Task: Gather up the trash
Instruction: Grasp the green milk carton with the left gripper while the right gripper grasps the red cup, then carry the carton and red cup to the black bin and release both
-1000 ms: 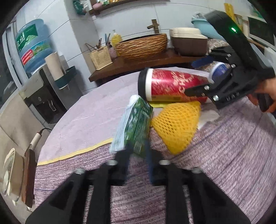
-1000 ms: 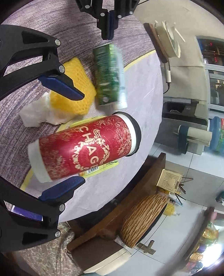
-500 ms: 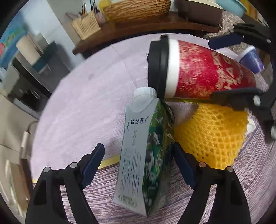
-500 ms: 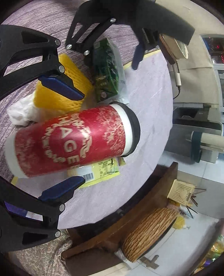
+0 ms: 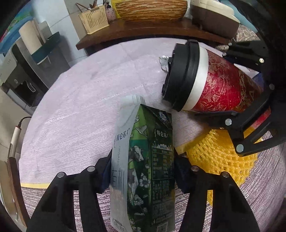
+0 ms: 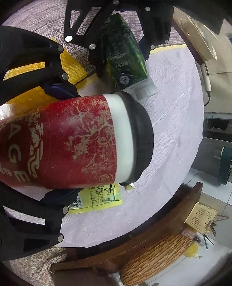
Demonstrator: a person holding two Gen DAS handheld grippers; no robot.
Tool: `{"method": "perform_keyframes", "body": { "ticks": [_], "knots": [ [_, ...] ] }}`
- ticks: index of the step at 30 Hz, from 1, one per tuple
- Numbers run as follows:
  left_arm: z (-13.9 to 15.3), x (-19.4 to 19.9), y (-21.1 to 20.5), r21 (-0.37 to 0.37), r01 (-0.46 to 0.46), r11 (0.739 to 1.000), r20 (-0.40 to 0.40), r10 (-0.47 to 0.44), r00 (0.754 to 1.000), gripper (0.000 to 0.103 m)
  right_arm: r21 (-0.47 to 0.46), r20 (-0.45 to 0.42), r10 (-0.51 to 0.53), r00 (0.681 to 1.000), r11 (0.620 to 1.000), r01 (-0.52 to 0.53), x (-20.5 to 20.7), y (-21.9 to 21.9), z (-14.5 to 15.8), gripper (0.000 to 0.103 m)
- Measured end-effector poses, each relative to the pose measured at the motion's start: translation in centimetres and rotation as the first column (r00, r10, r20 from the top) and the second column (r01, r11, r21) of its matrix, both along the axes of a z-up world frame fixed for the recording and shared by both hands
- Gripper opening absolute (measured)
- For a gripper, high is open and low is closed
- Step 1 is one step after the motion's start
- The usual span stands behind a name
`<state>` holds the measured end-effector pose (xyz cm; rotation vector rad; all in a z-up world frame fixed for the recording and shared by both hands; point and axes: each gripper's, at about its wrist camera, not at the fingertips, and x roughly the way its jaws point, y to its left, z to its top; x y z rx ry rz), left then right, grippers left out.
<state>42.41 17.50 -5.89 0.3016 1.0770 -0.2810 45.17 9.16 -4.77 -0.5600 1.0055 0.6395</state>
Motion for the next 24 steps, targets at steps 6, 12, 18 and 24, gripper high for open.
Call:
{"method": "perform_keyframes", "body": {
  "ticks": [6,12,18,24],
  "knots": [
    [2.1,-2.7,0.1,-0.032,-0.021,0.999,0.09,0.024,0.996,0.056,0.113,0.039,-0.038,0.999,0.993,0.033,-1.8,-2.4,2.3,0.079],
    [4.3,-7.4,-1.1,-0.063,0.006,0.998,0.202,0.007,0.979,0.057,0.234,0.091,-0.066,0.994,0.971,0.043,-5.4,-5.7,5.4,0.079],
    [6.4,-11.0,-2.2,-0.231,0.008,0.973,0.273,0.057,0.96,0.056,0.353,0.148,-0.105,0.983,0.935,0.047,-10.3,-9.8,8.5,0.078],
    [7.9,-15.5,-6.3,-0.269,0.06,0.961,0.358,0.042,0.933,0.056,0.429,0.198,-0.144,0.97,0.902,0.047,-15.6,-14.7,11.1,0.078]
  ]
}}
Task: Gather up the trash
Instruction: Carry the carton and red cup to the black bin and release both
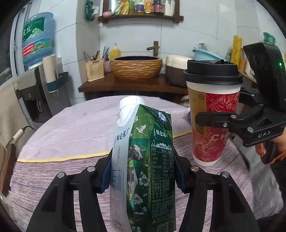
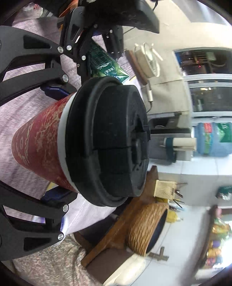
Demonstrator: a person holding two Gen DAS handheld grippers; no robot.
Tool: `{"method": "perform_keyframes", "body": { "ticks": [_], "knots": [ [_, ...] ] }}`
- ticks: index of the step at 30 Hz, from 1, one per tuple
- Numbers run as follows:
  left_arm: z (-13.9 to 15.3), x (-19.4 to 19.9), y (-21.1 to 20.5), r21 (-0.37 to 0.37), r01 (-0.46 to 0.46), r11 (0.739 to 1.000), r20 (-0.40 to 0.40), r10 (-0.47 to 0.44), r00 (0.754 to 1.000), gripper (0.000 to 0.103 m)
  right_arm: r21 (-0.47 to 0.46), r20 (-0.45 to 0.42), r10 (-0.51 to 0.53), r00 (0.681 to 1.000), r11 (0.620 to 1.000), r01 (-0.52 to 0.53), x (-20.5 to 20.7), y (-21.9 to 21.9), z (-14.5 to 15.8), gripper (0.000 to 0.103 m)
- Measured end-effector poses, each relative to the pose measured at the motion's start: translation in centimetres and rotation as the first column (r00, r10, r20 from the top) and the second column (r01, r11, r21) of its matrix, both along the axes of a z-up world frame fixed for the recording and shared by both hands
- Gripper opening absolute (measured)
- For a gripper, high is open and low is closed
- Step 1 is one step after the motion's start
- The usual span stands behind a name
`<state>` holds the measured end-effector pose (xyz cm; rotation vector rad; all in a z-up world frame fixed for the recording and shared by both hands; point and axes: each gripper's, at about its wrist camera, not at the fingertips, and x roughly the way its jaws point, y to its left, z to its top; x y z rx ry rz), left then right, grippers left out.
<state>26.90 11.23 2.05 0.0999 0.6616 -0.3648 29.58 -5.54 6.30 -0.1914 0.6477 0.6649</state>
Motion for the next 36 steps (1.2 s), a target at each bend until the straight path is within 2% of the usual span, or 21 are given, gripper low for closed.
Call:
{"method": "perform_keyframes", "body": {
  "ticks": [4,8,11,13,16,19,23,26,29,32,36],
  "knots": [
    [0.6,-2.6,-2.8,-0.067,0.027,0.997,0.004,-0.027,1.0,0.056,0.033,0.006,-0.021,1.0,0.999,0.021,-3.5,-3.7,0.6,0.078],
    [0.4,-4.6,-6.0,-0.102,0.077,0.992,0.0,-0.077,0.997,0.056,0.055,0.023,-0.068,0.997,0.996,0.067,-7.4,-7.9,0.5,0.078],
    [-0.3,-5.7,-9.3,-0.098,0.128,0.987,-0.004,-0.129,0.992,0.056,0.08,0.026,-0.115,0.993,0.99,0.113,-10.0,-11.4,0.0,0.078],
    [-0.7,-6.3,-11.2,-0.099,0.154,0.983,-0.011,-0.156,0.988,0.056,0.084,0.026,-0.162,0.986,0.984,0.159,-11.4,-13.9,-0.6,0.078],
    [-1.2,-6.9,-14.9,-0.144,0.216,0.966,-0.026,-0.222,0.975,0.056,0.091,0.02,-0.241,0.97,0.967,0.238,-13.2,-17.9,-1.5,0.078],
    [-1.6,-7.5,-18.2,-0.13,0.266,0.955,-0.025,-0.271,0.962,0.056,0.082,0.007,-0.325,0.946,0.943,0.323,-14.3,-21.8,-2.7,0.078],
    [-2.4,-8.4,-23.0,-0.151,0.328,0.933,-0.049,-0.338,0.94,0.056,0.015,-0.015,-0.453,0.891,0.891,0.453,-14.4,-26.5,-6.2,0.078],
    [-3.0,-8.6,-25.8,-0.163,0.354,0.921,-0.061,-0.368,0.928,0.056,0.007,-0.048,-0.511,0.858,0.859,0.512,-13.5,-29.1,-9.3,0.078],
    [-3.7,-8.9,-28.4,-0.15,0.368,0.918,-0.055,-0.38,0.923,0.056,-0.004,-0.086,-0.57,0.817,0.82,0.572,-11.7,-30.9,-13.0,0.078],
    [-4.6,-8.5,-30.1,-0.18,0.363,0.914,-0.087,-0.382,0.92,0.056,-0.002,-0.143,-0.604,0.784,0.793,0.61,-10.6,-32.8,-16.8,0.078],
    [-5.8,-8.1,-31.8,-0.179,0.357,0.917,-0.114,-0.38,0.918,0.056,-0.021,-0.216,-0.634,0.743,0.763,0.646,-8.8,-34.2,-22.3,0.078]
  ]
}}
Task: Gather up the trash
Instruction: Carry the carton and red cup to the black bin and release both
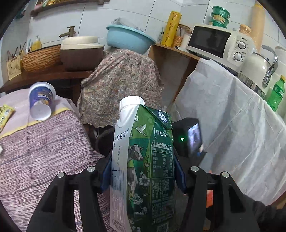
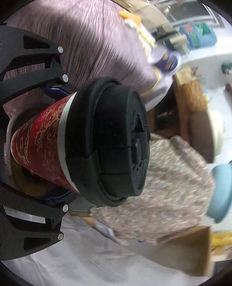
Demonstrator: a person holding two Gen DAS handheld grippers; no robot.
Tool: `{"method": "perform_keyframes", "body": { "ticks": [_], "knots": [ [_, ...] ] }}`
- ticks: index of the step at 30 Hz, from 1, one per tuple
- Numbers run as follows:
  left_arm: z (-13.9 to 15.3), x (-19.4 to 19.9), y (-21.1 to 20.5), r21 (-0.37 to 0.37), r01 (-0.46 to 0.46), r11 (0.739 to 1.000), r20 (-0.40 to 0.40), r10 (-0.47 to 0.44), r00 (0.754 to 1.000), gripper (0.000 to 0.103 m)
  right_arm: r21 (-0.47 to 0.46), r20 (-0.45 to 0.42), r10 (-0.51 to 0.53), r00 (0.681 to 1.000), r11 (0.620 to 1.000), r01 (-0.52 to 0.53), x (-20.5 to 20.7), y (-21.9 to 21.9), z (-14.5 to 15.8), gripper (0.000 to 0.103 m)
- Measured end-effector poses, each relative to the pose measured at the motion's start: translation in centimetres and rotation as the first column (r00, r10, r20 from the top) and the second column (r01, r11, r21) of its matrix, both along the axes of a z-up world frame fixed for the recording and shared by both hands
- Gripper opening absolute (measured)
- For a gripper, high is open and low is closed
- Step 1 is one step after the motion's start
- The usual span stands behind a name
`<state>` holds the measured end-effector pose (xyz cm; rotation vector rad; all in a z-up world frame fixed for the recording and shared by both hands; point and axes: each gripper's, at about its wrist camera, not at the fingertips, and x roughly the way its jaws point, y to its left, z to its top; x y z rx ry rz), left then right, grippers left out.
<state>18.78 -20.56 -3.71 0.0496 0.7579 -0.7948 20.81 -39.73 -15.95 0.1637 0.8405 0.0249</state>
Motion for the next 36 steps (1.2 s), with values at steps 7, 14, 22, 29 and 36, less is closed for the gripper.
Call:
{"method": "perform_keyframes", "body": {
  "ticks": [7,14,22,29,36],
  "knots": [
    [-1.9,0.7,-2.4,0.047,0.009,0.999,-0.025,-0.008,1.0,0.056,0.013,-0.129,-0.02,0.992,1.0,0.022,2.7,-0.8,-6.5,0.079],
    [-2.9,1.6,-3.2,0.06,0.004,0.998,-0.057,-0.001,0.998,0.056,0.0,-0.169,-0.046,0.985,0.999,0.047,3.0,-1.0,-7.6,0.084],
    [-3.6,2.6,-4.7,0.072,0.006,0.997,-0.099,0.001,0.995,0.056,0.011,-0.127,-0.039,0.991,0.999,0.041,0.6,-1.4,-6.0,0.085],
    [-5.9,4.0,-6.7,0.135,0.009,0.991,-0.161,0.013,0.987,0.056,0.012,-0.074,-0.093,0.993,0.995,0.094,-3.2,-2.7,-3.9,0.085],
    [-9.2,5.3,-9.9,0.22,0.037,0.975,-0.215,0.011,0.977,0.056,0.02,-0.018,-0.164,0.986,0.986,0.164,-8.8,-4.1,-2.0,0.086]
  ]
}}
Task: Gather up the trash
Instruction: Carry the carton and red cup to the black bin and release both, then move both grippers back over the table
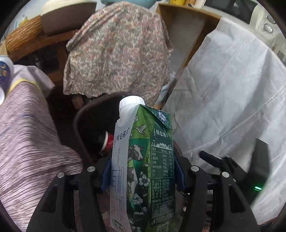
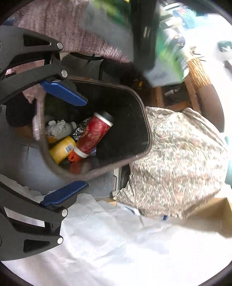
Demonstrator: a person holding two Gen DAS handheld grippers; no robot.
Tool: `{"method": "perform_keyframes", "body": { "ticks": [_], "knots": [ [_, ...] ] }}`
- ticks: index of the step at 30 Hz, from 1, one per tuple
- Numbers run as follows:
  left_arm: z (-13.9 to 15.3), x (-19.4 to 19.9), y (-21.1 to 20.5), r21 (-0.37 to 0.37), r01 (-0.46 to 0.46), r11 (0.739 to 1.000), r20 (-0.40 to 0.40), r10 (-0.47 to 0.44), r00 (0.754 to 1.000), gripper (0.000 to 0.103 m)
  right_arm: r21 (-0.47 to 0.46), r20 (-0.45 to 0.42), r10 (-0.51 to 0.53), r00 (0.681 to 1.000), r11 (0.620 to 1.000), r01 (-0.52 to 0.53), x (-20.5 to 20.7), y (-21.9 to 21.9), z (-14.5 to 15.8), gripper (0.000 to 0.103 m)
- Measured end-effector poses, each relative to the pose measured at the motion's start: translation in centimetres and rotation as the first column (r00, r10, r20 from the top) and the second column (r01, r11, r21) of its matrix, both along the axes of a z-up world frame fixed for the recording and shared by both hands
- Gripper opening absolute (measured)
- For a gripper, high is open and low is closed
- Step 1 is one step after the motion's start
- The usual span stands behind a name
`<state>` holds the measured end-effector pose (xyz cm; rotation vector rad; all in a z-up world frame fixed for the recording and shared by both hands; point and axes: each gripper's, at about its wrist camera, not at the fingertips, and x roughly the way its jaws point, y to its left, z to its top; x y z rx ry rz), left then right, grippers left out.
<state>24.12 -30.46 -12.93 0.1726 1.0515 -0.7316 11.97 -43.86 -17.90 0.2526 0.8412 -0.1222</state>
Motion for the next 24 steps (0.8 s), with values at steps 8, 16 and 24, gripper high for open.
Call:
{"method": "perform_keyframes", "body": {
  "ticks": [8,16,24],
  "knots": [
    [-2.5,1.0,-2.6,0.066,0.016,0.998,-0.055,-0.012,0.998,0.07,0.01,-0.007,-0.082,0.997,0.997,0.082,-4.2,-1.6,-0.3,0.086],
    [-1.1,0.6,-1.9,0.063,-0.014,0.998,-0.073,0.019,0.997,0.086,0.049,-0.016,-0.125,0.992,0.991,0.126,-5.7,-2.5,-0.7,0.086],
    [4.6,-2.0,1.4,0.02,0.02,1.0,0.063,-0.021,0.998,0.092,0.045,0.047,-0.057,0.997,0.997,0.055,-4.5,0.0,2.6,0.086]
  ]
}}
